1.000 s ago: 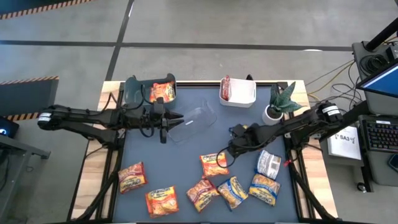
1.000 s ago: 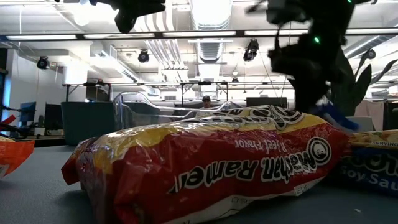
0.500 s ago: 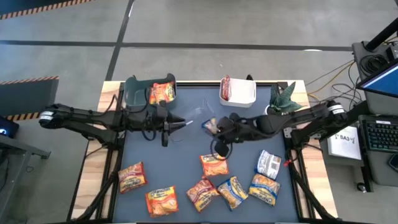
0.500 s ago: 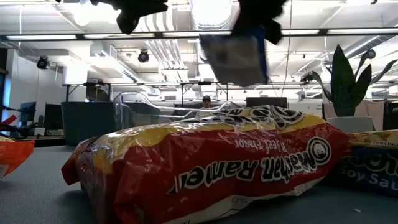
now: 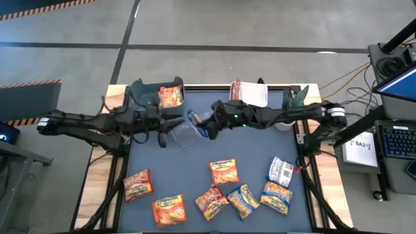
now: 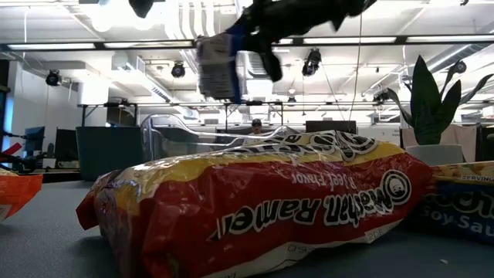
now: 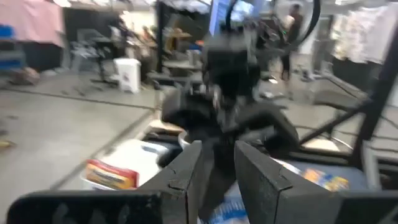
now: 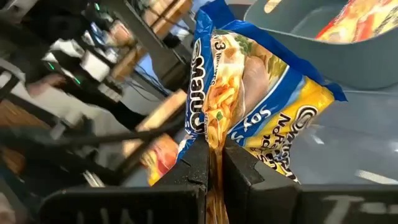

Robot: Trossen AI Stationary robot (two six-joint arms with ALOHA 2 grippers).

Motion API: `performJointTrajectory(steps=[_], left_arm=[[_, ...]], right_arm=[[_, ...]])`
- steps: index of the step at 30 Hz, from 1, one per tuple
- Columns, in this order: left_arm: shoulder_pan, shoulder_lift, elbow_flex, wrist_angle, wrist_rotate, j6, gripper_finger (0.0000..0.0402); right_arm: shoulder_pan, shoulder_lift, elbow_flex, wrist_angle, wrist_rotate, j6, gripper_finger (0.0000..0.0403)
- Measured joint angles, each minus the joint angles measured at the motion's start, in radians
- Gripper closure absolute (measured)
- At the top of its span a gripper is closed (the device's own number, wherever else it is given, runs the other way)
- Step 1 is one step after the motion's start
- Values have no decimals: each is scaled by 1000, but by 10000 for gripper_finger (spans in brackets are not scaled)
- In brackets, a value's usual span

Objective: Sort Maruchan noodles
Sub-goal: Put the blue noodle pack into the transparent bin

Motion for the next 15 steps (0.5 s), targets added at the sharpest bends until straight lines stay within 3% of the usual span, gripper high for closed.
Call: performJointTrajectory(steps=[5, 15], left_arm=[[0, -51, 2, 2, -89, 76, 325], [0, -88, 1, -88, -99, 101, 325]], right_arm=[[-21, 129, 21, 102, -21, 144, 390], [-31, 327, 142, 159, -2, 242, 390]])
